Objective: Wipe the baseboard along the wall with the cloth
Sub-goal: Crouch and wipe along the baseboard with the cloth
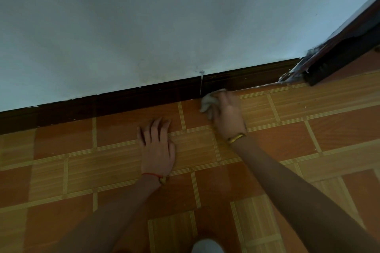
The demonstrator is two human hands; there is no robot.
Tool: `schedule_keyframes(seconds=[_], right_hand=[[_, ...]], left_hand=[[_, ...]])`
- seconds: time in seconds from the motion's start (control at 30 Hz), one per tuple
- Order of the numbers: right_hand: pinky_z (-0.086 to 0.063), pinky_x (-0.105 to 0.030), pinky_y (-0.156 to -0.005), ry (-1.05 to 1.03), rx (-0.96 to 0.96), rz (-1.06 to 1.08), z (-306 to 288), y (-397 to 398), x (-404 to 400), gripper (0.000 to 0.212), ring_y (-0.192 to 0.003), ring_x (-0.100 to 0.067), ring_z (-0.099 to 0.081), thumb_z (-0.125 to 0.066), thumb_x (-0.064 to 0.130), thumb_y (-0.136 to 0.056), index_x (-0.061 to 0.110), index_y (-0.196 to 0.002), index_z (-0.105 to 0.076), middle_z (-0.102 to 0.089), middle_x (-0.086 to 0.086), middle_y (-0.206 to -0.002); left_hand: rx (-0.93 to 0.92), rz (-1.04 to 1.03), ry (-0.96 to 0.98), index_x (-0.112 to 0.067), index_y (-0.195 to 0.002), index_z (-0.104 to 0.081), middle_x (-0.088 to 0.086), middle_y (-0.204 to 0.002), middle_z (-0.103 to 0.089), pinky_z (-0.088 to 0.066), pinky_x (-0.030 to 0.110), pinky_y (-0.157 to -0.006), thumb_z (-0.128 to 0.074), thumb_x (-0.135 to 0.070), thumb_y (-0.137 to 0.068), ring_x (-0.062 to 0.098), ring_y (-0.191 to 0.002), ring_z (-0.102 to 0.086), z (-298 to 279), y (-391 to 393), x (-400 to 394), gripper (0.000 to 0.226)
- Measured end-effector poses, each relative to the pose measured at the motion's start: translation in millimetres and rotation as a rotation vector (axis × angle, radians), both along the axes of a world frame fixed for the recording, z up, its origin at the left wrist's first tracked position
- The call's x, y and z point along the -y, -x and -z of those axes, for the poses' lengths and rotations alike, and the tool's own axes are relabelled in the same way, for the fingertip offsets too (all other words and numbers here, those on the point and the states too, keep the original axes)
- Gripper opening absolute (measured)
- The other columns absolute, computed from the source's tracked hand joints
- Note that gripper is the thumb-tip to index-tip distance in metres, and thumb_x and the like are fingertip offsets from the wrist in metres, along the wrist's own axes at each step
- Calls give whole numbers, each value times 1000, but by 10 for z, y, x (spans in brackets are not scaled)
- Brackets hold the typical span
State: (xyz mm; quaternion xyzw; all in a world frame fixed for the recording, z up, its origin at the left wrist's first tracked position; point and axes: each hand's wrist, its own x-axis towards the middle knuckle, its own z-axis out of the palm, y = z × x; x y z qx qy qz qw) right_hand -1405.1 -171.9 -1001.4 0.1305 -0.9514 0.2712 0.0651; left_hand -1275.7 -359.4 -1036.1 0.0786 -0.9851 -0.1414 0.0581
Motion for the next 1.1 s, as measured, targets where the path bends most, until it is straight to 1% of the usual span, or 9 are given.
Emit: schedule_keyframes(seconds=[0.13,0.37,0.47,0.57,0.7,0.87,0.93,1.03,1.1], right_hand=[[-44,-23,-83,255,-74,25,-110,-132,487,27,-97,-20,-52,-67,-3,-81,3,-106,-59,-57,-11,-105],[-35,1,-80,522,-230,550,-353,200,-113,22,-94,-11,-52,-63,-3,-83,0,-104,-57,-57,-13,-107],[-41,-6,-83,459,-253,370,-376,141,-26,24,-96,-11,-53,-63,-3,-83,1,-105,-56,-54,-8,-107],[-50,-24,-86,437,-237,159,-356,-7,314,26,-100,-15,-54,-65,-5,-81,2,-105,-57,-54,-7,-108],[-52,-31,-83,409,-247,74,-334,29,272,27,-99,-18,-55,-64,-8,-80,2,-104,-59,-54,-8,-108],[-39,-6,-88,375,-276,370,-318,288,-314,28,-99,-8,-49,-57,-9,-79,1,-105,-57,-55,-11,-109],[-43,-10,-90,404,-287,528,-313,434,-548,29,-98,-13,-54,-53,-8,-77,1,-104,-57,-57,-12,-109],[-54,-31,-87,523,-312,632,-322,621,-785,30,-97,-22,-62,-50,-12,-73,0,-100,-57,-57,-16,-108],[-52,-24,-88,506,-296,613,-390,580,-731,29,-98,-13,-61,-49,-14,-75,-2,-100,-56,-57,-15,-108]], left_hand=[[7,21,1,-12,-141,-49,13,-145,-46,-17,64,-118,-39,-25,-91,34,-137,-38,2,-5,30,53],[4,18,-5,-12,-141,-49,13,-145,-46,-17,63,-118,-38,-24,-92,34,-136,-38,3,-10,18,51],[23,14,-6,-12,-142,-49,13,-146,-45,-18,64,-118,-37,-26,-93,35,-136,-38,4,-4,6,52],[18,15,-2,-12,-142,-49,14,-146,-45,-18,64,-117,-37,-26,-92,36,-136,-40,4,-8,4,53],[6,22,8,-12,-141,-49,13,-146,-46,-20,63,-117,-38,-26,-92,36,-134,-42,1,-13,19,52],[10,11,-9,-12,-140,-51,13,-145,-47,-21,64,-116,-38,-25,-92,35,-134,-42,6,-10,23,51],[19,15,-15,-12,-141,-50,12,-145,-46,-20,64,-117,-37,-25,-93,35,-135,-42,-1,-10,22,51],[24,16,-3,-12,-141,-50,12,-146,-46,-20,63,-117,-38,-25,-93,35,-136,-41,-12,-9,15,51],[28,14,-9,-12,-141,-49,13,-146,-45,-18,63,-118,-38,-25,-92,36,-136,-41,-13,-6,12,52]])
